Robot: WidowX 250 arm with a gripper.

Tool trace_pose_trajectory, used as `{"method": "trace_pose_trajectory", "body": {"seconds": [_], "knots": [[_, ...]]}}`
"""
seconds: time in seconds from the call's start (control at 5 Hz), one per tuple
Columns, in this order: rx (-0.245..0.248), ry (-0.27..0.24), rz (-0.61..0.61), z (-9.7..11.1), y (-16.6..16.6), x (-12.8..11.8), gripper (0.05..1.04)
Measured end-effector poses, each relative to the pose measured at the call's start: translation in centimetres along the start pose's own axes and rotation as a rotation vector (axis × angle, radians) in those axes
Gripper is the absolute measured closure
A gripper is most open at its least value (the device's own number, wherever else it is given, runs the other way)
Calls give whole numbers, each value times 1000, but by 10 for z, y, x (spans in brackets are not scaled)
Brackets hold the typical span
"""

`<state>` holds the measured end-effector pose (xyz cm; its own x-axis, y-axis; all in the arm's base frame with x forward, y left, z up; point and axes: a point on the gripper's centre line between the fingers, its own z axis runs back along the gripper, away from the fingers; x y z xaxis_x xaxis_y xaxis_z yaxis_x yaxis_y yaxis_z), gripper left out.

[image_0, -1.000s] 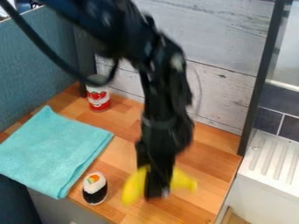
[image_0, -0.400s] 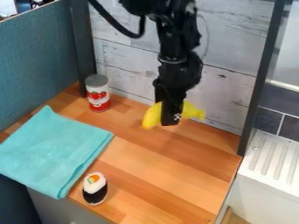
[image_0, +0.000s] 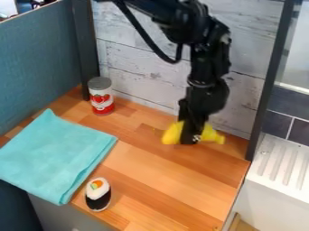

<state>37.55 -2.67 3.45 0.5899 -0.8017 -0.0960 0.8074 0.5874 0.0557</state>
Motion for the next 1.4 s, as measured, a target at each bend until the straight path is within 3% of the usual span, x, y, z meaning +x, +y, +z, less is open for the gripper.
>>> {"method": "trace_pose_trajectory", "body": {"seconds": [0.2,0.4,0.6,0.8,1.0,1.2,1.4], "knots": [[-30,-11,-54,-14,-4,5,473],[-30,-36,-74,-18,-1,12,474],[-15,-64,-50,-20,-1,13,393],[-16,-75,-16,-19,-5,10,115],[5,-128,35,-4,-4,3,75],[66,-153,116,18,-1,-8,79],[119,-92,252,37,-13,-34,83]]}}
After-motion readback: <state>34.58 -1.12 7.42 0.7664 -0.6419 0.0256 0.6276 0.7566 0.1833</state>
